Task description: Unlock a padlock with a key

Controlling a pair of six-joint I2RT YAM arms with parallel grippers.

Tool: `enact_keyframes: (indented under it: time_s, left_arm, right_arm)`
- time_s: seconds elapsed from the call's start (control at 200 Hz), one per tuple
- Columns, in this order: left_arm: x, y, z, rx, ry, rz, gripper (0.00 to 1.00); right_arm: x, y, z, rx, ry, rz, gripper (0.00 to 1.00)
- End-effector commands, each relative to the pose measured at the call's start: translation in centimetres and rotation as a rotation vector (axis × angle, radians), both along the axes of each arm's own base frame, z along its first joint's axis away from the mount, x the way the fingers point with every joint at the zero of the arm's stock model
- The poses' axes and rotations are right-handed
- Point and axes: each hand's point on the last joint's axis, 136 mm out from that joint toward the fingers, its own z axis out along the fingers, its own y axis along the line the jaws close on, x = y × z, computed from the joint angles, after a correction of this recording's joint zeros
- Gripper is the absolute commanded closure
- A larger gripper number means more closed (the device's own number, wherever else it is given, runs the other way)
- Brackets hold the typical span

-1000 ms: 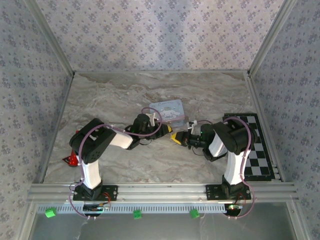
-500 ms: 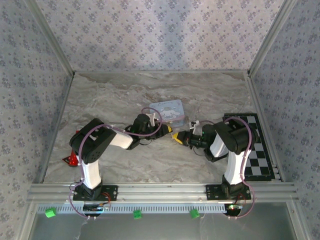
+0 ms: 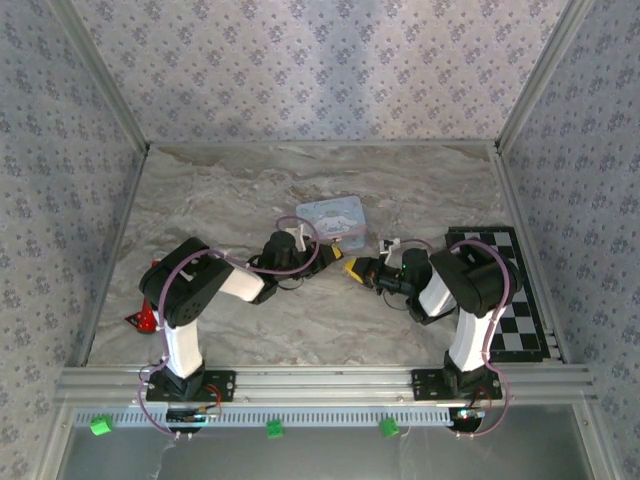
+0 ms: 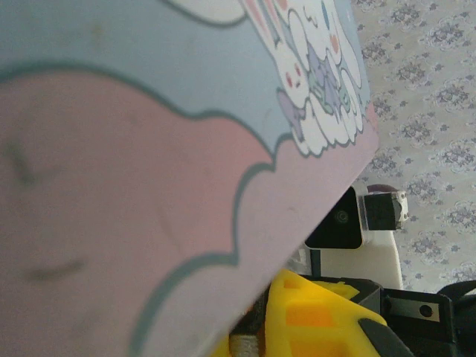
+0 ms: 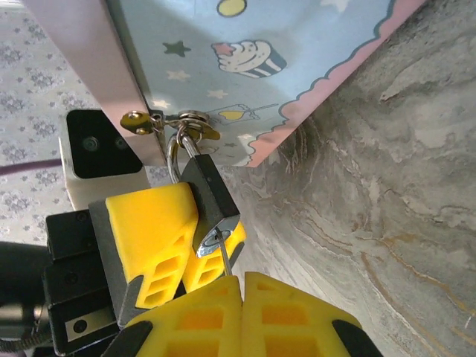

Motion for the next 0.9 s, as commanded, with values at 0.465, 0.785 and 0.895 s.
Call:
enact_keyframes:
  time_s: [0.465,0.785,0.895]
  left_arm:
    - [-3.0,-2.6,3.0,-0.148,-0.038,-0.109,1.00]
    - [-2.8,-2.7,3.0,-0.133,-0.018,-0.058,1.00]
    - [-2.7,-2.6,3.3,-0.139,-0.010,-0.041,1.00]
  right_arm:
    - [3.1,-0.4,1.4,0.075,0.048,-0.142,1.00]
    - [2.9,0.8,2.4,0.072,-0.001,-0.131,1.00]
    - [2.9,1.3,3.0,0.072,-0.032,-0.127,1.00]
